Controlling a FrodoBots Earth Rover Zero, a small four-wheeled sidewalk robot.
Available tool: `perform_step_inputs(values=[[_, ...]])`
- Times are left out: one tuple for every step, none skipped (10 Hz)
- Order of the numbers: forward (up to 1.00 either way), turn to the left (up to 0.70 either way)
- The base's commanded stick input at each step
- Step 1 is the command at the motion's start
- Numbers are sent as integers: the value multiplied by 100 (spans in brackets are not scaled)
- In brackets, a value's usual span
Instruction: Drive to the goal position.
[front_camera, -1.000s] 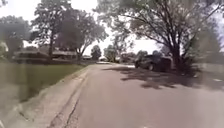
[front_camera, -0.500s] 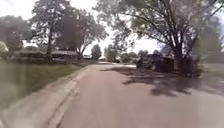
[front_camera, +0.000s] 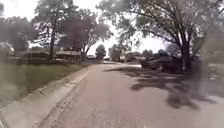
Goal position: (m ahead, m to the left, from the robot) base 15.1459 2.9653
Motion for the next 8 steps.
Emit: perform_step_inputs(values=[[100,3],[100,3],[100,3],[100,3],[100,3],[100,3],[100,3],[100,3]])
